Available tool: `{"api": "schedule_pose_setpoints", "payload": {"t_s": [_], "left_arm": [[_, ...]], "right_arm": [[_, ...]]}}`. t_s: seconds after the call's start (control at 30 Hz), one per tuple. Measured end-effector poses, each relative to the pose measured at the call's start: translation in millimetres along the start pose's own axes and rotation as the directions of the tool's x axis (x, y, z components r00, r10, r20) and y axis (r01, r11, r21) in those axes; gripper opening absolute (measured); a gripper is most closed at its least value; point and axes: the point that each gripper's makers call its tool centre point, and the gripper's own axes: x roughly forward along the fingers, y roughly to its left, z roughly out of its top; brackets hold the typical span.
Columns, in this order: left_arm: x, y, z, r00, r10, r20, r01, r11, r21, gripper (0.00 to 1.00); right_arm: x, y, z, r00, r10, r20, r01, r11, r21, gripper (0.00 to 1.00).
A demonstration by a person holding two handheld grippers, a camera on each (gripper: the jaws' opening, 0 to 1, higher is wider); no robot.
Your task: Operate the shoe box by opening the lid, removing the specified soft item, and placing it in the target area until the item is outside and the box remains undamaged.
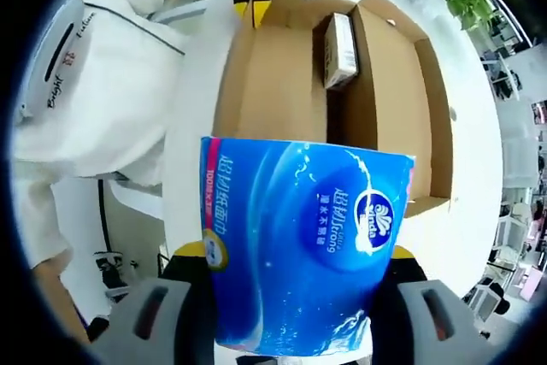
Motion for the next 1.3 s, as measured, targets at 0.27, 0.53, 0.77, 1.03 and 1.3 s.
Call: {"api": "schedule_pose_setpoints", "payload": {"t_s": [0.27, 0.53, 0.77, 1.03, 1.3], "left_arm": [[1, -1.1, 0.5, 1.0, -0.003, -0.004, 0.003, 1.0, -0.002, 0.02], [1, 0.6, -0.5, 1.0, -0.001, -0.002, 0.001, 1.0, -0.001, 0.02], [1, 1.2, -0.9, 1.0, -0.004, -0.004, 0.004, 1.0, -0.003, 0.02], [1, 1.5, -0.6, 1.0, -0.005, -0.006, 0.005, 1.0, -0.005, 0.02], [0, 1.4, 0.0, 1.0, -0.005, -0.005, 0.005, 1.0, -0.004, 0.01]], "right_arm": [[-4, 2, -17.7, 1.0, -0.006, -0.001, 0.006, 1.0, 0.007, 0.71], [-10, 3, -27.7, 1.0, -0.017, -0.004, 0.017, 1.0, -0.003, 0.71], [-15, -1, -40.2, 1.0, -0.03, -0.003, 0.03, 1.0, 0.008, 0.71], [-9, 0, -53.8, 0.999, -0.038, -0.006, 0.038, 0.999, -0.001, 0.71], [6, 1, -64.0, 1.0, -0.018, -0.021, 0.018, 1.0, 0.015, 0.71]]}}
